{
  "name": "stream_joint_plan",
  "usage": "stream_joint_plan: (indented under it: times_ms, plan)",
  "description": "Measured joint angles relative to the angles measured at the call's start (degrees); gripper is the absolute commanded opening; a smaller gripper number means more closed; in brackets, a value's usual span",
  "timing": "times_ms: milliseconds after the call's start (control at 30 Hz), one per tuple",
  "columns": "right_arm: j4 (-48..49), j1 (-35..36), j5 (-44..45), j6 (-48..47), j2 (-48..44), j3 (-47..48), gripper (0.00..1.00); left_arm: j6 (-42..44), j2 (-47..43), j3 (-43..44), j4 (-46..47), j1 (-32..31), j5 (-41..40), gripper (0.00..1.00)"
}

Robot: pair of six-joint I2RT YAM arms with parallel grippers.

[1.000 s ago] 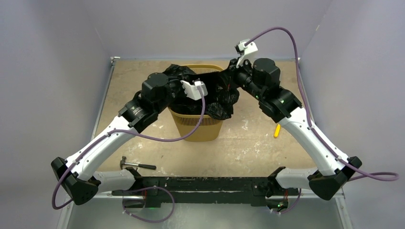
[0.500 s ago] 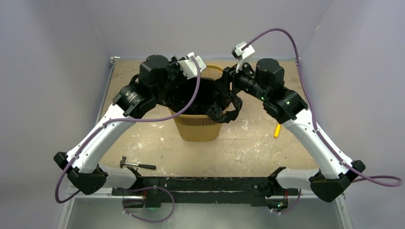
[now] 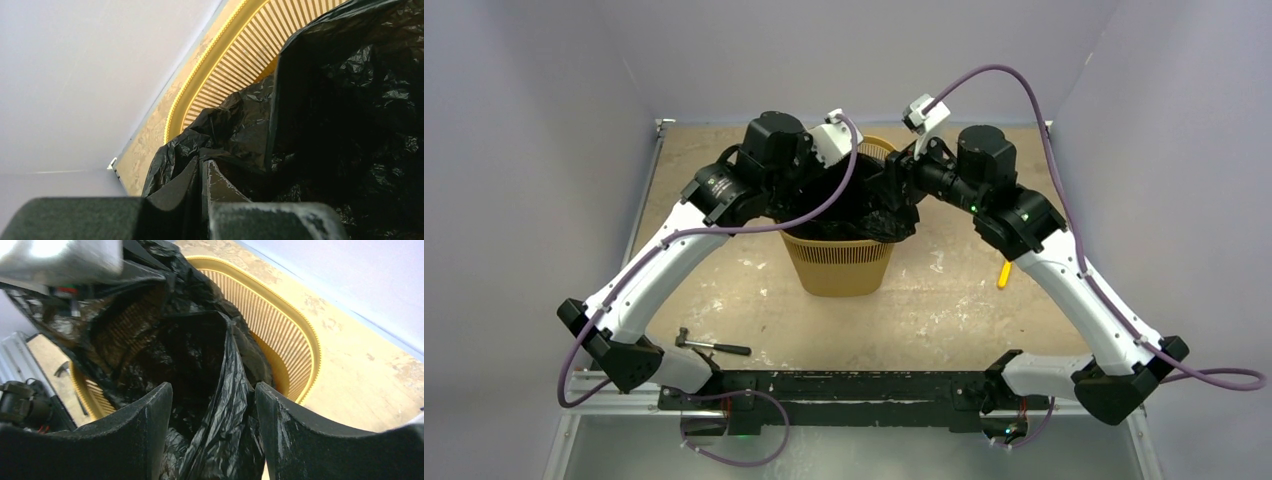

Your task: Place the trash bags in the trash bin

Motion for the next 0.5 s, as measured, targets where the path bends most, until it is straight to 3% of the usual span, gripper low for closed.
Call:
stream_joint_plan:
  times_ms: [400,500]
  plan:
    - [0.5,0.0,4.8,-3.2,1.9,0.1,0.64,-2.9,0.0,3.4,-2.3,4.0,3.0,0.0]
    - [0.6,0.0,4.6,-3.4,1.9,0.1,0.59,-3.3,0.0,3.9,-3.1,4.3,3.7,0.0]
